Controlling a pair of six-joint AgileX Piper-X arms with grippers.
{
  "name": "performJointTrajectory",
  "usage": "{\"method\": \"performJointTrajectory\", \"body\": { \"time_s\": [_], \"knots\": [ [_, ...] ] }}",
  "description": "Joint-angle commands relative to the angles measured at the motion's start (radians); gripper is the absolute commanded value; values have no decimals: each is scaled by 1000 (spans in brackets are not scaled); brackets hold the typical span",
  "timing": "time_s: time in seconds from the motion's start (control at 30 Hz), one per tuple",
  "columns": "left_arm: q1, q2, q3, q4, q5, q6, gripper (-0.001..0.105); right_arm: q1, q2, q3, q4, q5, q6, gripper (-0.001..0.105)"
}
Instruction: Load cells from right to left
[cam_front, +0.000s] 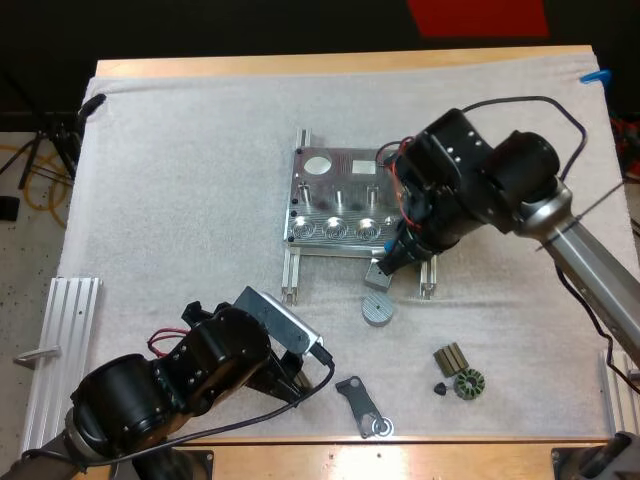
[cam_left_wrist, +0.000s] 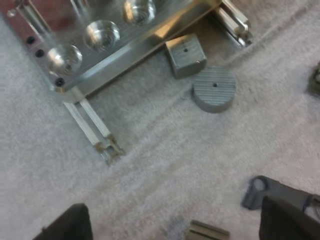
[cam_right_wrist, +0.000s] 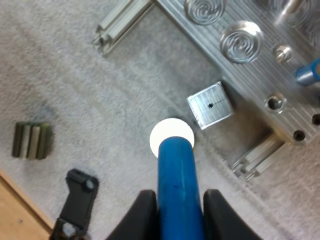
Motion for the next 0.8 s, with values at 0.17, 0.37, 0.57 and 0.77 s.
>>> {"method": "performJointTrajectory", "body": {
  "time_s": [0.17,0.37,0.57,0.77],
  "knots": [
    [0,-5,-3,-84,-64,-40,67,0,35,-18,13,6,-28,12],
    [0,-5,-3,-115,-64,-40,67,-5,48,-21,11,118,-60,12],
    [0,-5,-3,-133,-64,-1,67,-47,68,-21,-3,118,-64,12],
    [0,-5,-3,-133,-64,-1,67,-62,101,-43,-45,118,-96,12]
  ]
}}
